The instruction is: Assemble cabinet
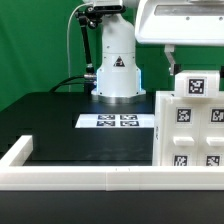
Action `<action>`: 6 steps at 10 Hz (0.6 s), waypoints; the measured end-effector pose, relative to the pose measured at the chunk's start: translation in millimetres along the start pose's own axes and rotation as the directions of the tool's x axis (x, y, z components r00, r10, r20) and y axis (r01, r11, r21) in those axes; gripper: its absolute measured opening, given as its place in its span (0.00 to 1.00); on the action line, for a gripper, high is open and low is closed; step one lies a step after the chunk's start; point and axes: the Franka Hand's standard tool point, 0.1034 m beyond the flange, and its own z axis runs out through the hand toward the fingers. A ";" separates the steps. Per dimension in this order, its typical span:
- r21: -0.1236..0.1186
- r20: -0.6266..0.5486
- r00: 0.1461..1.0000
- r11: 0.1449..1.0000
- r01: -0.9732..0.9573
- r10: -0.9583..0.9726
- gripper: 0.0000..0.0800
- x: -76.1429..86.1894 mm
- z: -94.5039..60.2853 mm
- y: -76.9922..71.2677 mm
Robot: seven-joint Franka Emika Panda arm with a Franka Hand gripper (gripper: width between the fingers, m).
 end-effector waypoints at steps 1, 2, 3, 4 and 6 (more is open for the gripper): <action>0.003 0.003 0.995 0.995 -0.102 0.101 0.70 -0.9 0.0 0.4; 0.004 0.003 0.980 0.980 -0.198 0.198 0.70 -1.7 -0.7 -1.0; 0.004 0.003 0.951 0.951 -0.309 0.309 0.70 -2.4 -1.4 -2.2; 0.004 0.003 0.924 0.924 -0.382 0.382 0.70 -2.8 -1.5 -2.6; 0.008 0.009 0.851 0.851 -0.526 0.526 0.70 -2.0 -0.5 -0.7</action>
Offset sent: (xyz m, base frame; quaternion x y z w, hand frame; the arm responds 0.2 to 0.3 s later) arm -0.0105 0.0034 -0.0034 -0.0296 0.0077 0.2422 0.9697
